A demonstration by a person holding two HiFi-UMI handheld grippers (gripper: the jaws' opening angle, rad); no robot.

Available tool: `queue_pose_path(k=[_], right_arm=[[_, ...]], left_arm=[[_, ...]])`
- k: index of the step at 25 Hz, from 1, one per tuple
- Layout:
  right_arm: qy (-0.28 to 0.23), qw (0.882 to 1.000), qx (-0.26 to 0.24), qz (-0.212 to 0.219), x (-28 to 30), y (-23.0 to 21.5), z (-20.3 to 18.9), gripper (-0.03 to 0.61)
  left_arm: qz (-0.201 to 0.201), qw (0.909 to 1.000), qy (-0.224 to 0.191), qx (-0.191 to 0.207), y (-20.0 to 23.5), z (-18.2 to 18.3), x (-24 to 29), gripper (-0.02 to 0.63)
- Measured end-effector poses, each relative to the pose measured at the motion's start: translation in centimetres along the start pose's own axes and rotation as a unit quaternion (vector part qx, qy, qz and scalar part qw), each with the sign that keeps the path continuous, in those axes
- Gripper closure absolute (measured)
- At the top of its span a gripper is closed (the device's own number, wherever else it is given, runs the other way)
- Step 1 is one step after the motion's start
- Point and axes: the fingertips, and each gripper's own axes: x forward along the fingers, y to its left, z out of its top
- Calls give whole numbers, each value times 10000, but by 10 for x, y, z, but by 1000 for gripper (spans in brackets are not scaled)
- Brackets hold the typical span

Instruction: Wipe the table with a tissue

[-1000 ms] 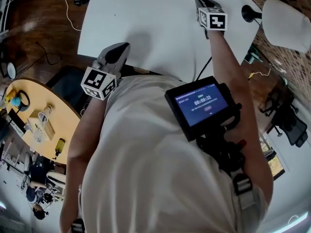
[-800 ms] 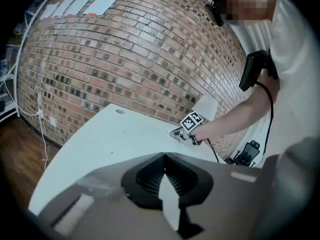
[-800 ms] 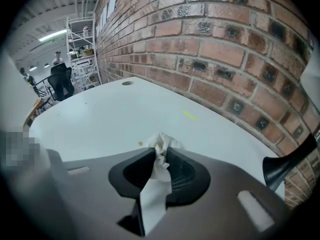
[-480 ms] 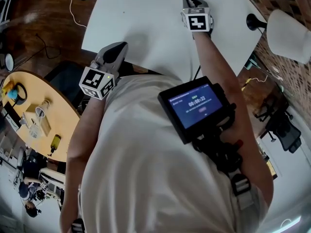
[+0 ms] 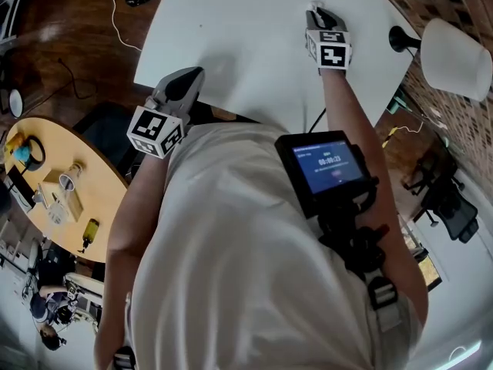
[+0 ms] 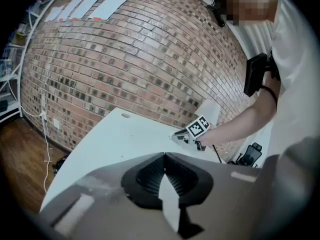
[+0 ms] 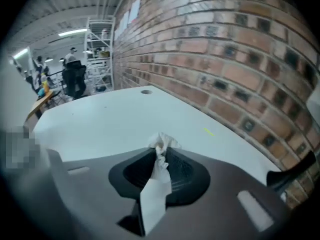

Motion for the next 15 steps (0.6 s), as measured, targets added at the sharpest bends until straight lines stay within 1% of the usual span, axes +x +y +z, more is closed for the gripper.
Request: queue_pose_path(k=[2,4,5,6,8,11,13,15], right_arm=[[232,9963,659,-492,-8,-43,-25,508],[480,9835,1412,-1025,-21,-87,-54,508],[605,9758,1697,-1239,-26,-105,-67,508],[725,9703,1850,-1381,-30,-118,-78,508],[896,9668,1859,-1504,-32,-128,-90,507],[882,9688,1727,-1543,-27,-121,-83,508],[733,9772,1519,-1292,-15,-105,-66,508],[612,9888,1043,-874,0,-79,-46,511]], left_arm=[[-6,10000,17,-7,0,-2,-2,607],[-20,10000,29,-11,-2,-2,-1,607],[-20,10000,40,-12,-2,-2,0,607],[-13,10000,56,-15,-3,-2,1,607],[17,10000,85,-32,-3,-4,2,607],[54,9999,101,-46,-1,-6,-4,607],[43,9999,109,-31,-2,-7,-5,607],[28,9999,116,-20,-4,-8,-4,607]])
